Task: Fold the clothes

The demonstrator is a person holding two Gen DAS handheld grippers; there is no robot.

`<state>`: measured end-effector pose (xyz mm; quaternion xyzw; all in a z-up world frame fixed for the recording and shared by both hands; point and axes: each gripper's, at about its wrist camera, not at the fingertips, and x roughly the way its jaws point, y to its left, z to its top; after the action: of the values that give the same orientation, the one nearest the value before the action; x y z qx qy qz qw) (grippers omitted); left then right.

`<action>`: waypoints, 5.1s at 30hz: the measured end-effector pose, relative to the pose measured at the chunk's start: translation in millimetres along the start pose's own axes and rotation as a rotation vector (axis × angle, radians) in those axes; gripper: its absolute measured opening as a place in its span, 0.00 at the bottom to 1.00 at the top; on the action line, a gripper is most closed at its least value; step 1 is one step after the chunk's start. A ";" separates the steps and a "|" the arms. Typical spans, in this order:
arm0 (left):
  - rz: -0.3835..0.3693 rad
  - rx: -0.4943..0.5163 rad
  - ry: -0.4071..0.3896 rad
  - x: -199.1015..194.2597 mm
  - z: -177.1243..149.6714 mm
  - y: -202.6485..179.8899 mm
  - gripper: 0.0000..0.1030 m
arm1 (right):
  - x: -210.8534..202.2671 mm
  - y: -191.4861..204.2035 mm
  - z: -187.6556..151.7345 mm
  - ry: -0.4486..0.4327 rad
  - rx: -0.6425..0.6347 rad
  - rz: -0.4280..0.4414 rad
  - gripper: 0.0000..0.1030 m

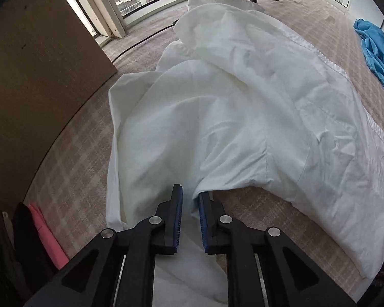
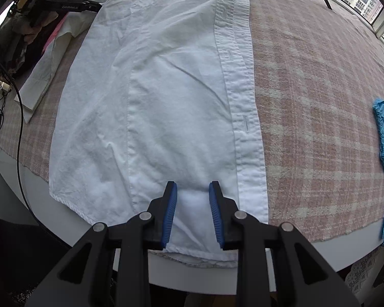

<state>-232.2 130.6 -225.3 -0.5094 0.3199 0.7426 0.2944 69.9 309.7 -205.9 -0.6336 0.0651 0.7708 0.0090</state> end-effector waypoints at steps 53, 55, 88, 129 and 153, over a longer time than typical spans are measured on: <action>-0.412 -0.324 -0.007 -35.8 5.1 -244.6 0.33 | -1.0 -80.7 525.3 -0.114 -0.196 0.090 0.58; -0.416 -0.308 -0.004 -35.5 6.7 -244.9 0.33 | 5.3 -76.3 525.3 -0.081 -0.195 0.092 0.58; -0.496 -0.220 -0.060 -35.9 5.4 -243.2 0.46 | 93.9 -59.1 530.1 -0.215 -0.486 -0.447 0.38; -0.411 -0.113 -0.028 -40.0 14.3 -267.1 0.65 | 58.7 -111.0 481.3 -0.272 -0.497 -0.486 0.04; -0.246 -0.415 0.000 -108.1 -105.8 -226.0 0.58 | 3.3 -147.8 77.4 0.069 -0.242 0.420 0.37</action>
<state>33.8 177.1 -192.0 -0.5940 0.0958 0.7512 0.2716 7.9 464.7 -207.6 -0.6285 0.1028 0.7359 -0.2299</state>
